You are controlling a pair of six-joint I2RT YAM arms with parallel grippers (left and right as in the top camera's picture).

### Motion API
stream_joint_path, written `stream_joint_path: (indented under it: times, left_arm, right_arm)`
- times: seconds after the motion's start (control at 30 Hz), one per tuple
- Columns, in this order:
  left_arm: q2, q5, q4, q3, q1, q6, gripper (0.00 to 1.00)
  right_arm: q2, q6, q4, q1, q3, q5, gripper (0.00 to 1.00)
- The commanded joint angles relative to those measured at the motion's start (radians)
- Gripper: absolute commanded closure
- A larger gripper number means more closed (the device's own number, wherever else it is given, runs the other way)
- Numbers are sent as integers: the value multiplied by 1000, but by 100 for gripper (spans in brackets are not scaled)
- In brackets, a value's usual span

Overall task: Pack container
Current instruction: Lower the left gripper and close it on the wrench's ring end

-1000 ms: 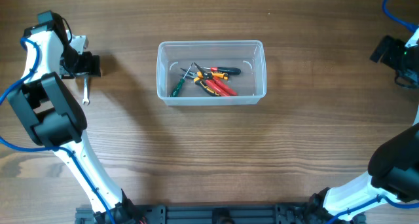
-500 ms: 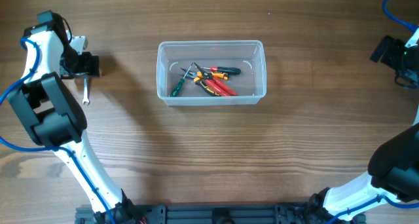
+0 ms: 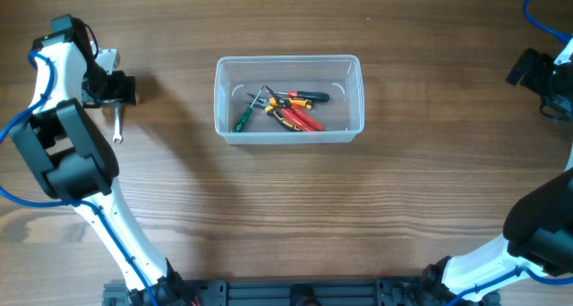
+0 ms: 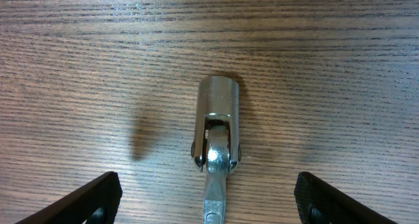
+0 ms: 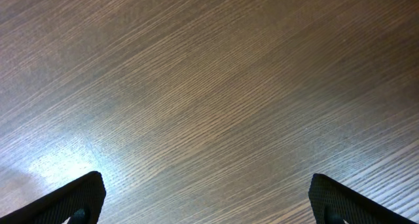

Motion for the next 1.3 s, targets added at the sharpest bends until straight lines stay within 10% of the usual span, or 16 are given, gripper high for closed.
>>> stream_joint_path:
  times: [0.0, 1.27]
  left_arm:
    - [17, -5, -1, -4, 5, -13, 12]
    - [17, 28, 30, -4, 6, 10, 23]
  right_arm:
    - [2, 18, 2, 3, -2, -8, 0]
    - [2, 18, 2, 3, -2, -8, 0]
